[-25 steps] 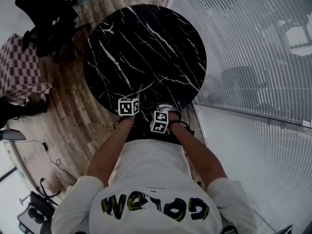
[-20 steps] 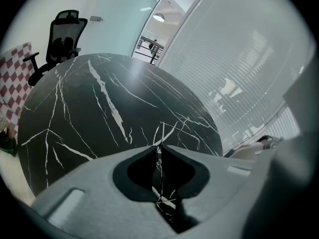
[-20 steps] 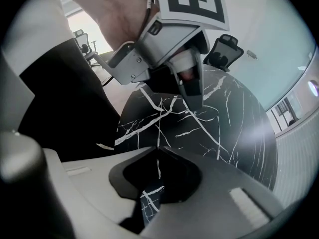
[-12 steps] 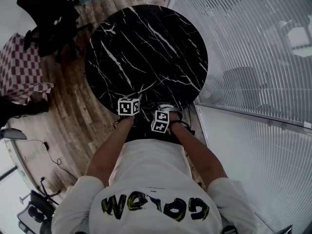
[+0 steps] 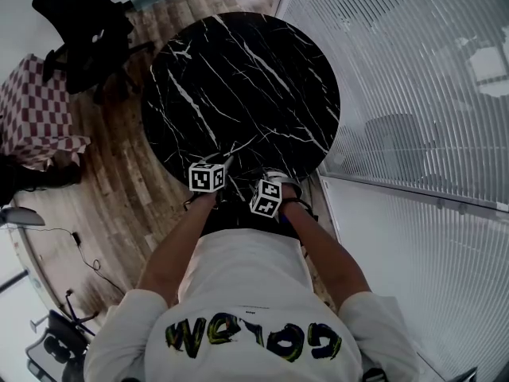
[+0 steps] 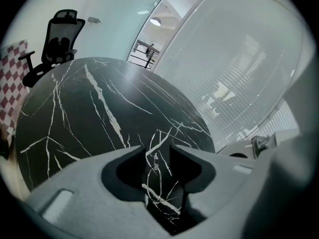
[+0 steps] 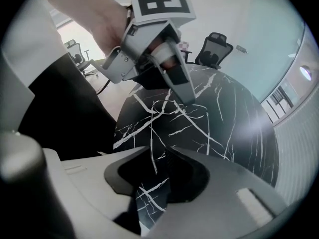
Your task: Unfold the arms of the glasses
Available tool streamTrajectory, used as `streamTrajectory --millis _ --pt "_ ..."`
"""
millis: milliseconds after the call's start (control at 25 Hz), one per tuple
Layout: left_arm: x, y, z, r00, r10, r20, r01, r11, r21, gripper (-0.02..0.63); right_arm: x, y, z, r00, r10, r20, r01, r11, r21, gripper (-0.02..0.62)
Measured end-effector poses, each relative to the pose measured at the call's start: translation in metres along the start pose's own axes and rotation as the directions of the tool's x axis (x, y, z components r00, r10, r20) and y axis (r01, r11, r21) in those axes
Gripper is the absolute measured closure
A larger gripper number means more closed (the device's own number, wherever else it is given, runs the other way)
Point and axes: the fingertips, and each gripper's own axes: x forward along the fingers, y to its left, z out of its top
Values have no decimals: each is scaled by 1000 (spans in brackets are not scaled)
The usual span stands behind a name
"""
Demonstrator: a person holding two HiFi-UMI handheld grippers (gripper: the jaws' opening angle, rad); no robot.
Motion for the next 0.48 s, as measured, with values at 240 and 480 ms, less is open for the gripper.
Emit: streamTrajectory --millis 240,480 --pt "-32 2 29 996 1 92 -3 1000 21 453 -36 -34 4 990 -88 108 73 988 139 521" --pt "-67 -28 61 982 -55 183 43 997 72 454 -92 -72 22 945 -208 254 120 939 323 534"
